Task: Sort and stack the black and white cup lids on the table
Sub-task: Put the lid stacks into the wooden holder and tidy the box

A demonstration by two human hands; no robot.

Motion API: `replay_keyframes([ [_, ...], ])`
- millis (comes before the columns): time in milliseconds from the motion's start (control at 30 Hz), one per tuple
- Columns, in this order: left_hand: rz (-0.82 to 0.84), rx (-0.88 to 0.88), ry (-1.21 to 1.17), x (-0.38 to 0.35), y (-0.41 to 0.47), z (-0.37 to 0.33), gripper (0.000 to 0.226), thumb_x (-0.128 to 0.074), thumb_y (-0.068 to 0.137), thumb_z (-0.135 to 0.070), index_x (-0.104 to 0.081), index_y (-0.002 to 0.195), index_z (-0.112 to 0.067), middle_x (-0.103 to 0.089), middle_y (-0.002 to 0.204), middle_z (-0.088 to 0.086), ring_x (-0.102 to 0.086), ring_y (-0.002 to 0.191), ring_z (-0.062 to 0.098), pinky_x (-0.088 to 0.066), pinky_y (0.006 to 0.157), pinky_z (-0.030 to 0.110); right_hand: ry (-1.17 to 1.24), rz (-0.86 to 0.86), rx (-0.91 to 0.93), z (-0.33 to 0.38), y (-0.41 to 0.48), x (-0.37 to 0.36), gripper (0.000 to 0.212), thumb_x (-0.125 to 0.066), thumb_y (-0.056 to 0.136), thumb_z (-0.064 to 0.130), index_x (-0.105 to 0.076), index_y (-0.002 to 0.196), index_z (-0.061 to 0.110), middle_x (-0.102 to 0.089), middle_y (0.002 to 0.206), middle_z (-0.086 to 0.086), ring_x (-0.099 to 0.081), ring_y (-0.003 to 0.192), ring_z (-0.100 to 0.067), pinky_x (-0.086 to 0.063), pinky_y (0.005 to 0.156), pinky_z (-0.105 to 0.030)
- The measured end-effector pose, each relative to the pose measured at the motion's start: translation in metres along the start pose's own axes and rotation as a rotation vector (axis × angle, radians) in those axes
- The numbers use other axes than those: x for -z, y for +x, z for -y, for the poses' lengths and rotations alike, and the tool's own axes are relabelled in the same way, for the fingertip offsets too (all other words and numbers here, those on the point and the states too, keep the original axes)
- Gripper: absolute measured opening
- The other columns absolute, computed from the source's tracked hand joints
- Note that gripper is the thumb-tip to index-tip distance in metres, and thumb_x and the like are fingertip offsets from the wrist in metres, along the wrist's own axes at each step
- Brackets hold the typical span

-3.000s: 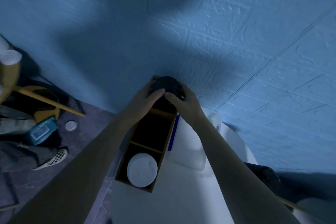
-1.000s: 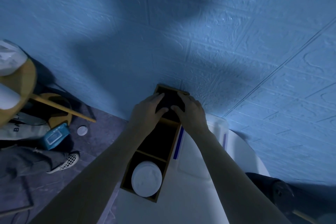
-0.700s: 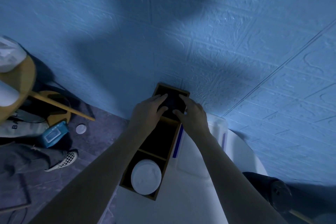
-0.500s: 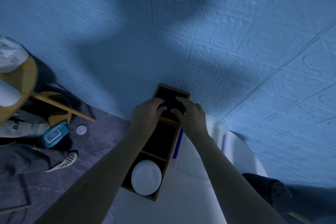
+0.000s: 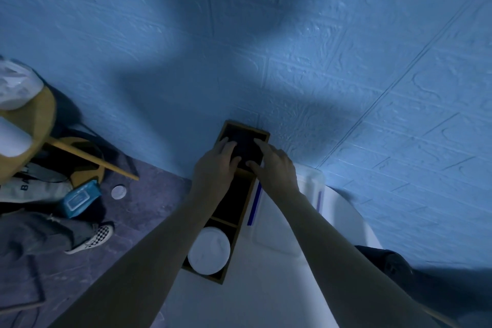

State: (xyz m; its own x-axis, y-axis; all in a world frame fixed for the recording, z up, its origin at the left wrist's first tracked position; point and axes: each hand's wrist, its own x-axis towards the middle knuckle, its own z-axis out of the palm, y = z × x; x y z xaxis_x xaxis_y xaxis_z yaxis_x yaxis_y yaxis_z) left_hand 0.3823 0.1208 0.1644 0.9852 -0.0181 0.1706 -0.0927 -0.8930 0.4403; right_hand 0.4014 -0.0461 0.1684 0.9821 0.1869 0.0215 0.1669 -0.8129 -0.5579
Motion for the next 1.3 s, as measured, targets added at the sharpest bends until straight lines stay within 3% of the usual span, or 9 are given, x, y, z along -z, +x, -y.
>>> replay_keyframes([
  [100, 0.048, 0.046, 0.016, 0.003, -0.004, -0.004, 0.047, -0.059, 0.103, -0.030, -0.052, 0.146, -0.012, -0.044, 0.158, 0.013, -0.060, 0.124, 0.035, -0.056, 0.091, 0.048, -0.040, 0.019, 0.030, -0.001, -0.005, 0.003, 0.064, -0.065, 0.098, 0.033, -0.039, 0.155, 0.021, -0.058, 0.143, -0.007, -0.058, 0.116, -0.033, -0.053, 0.089, -0.042],
  [267, 0.103, 0.057, 0.076, 0.011, -0.014, -0.011, 0.054, -0.054, 0.105, -0.034, -0.042, 0.154, -0.015, -0.038, 0.162, 0.011, -0.055, 0.131, 0.034, -0.053, 0.097, 0.046, -0.087, 0.050, 0.057, 0.001, -0.012, 0.004, 0.063, -0.061, 0.100, 0.029, -0.035, 0.157, 0.022, -0.047, 0.155, -0.004, -0.055, 0.123, -0.034, -0.052, 0.093, -0.044],
  [467, 0.146, 0.041, 0.137, 0.018, -0.030, -0.023, 0.060, -0.051, 0.106, -0.035, -0.032, 0.159, -0.015, -0.031, 0.165, 0.011, -0.045, 0.141, 0.030, -0.051, 0.099, 0.044, -0.224, 0.109, 0.093, -0.003, -0.027, 0.010, 0.062, -0.052, 0.104, 0.032, -0.026, 0.160, 0.023, -0.034, 0.163, -0.003, -0.053, 0.124, -0.035, -0.056, 0.087, -0.048],
  [733, 0.219, 0.062, 0.202, 0.022, -0.043, -0.036, 0.064, -0.043, 0.108, -0.039, -0.018, 0.163, -0.017, -0.022, 0.169, 0.007, -0.033, 0.150, 0.027, -0.043, 0.108, 0.039, -0.288, 0.145, 0.147, -0.009, -0.036, 0.020, 0.063, -0.051, 0.102, 0.030, -0.026, 0.160, 0.023, -0.034, 0.163, -0.004, -0.055, 0.120, -0.035, -0.055, 0.083, -0.045],
  [933, 0.227, 0.006, 0.261, 0.018, -0.051, -0.043, 0.063, -0.047, 0.106, -0.039, -0.029, 0.160, -0.012, -0.032, 0.165, 0.011, -0.037, 0.148, 0.031, -0.043, 0.109, 0.041, -0.336, 0.133, 0.176, -0.007, -0.046, 0.023, 0.062, -0.056, 0.099, 0.030, -0.034, 0.156, 0.020, -0.043, 0.157, -0.009, -0.055, 0.122, -0.036, -0.057, 0.085, -0.048],
  [1133, 0.221, -0.072, 0.373, 0.016, -0.061, -0.059, 0.070, -0.072, 0.092, -0.042, -0.052, 0.145, -0.002, -0.056, 0.145, 0.023, -0.054, 0.134, 0.042, -0.049, 0.105, 0.051, -0.417, 0.105, 0.202, -0.021, -0.073, 0.045, 0.058, -0.062, 0.096, 0.038, -0.044, 0.146, 0.017, -0.052, 0.146, -0.011, -0.047, 0.136, -0.033, -0.051, 0.099, -0.049],
  [1300, 0.221, -0.177, 0.355, 0.004, -0.072, -0.107, 0.073, -0.062, 0.097, -0.046, -0.039, 0.154, -0.006, -0.041, 0.159, 0.016, -0.034, 0.149, 0.037, -0.036, 0.118, 0.047, -0.425, -0.003, 0.128, -0.055, -0.108, 0.081, 0.060, -0.067, 0.094, 0.041, -0.050, 0.144, 0.013, -0.049, 0.151, -0.018, -0.047, 0.139, -0.039, -0.045, 0.108, -0.050],
])
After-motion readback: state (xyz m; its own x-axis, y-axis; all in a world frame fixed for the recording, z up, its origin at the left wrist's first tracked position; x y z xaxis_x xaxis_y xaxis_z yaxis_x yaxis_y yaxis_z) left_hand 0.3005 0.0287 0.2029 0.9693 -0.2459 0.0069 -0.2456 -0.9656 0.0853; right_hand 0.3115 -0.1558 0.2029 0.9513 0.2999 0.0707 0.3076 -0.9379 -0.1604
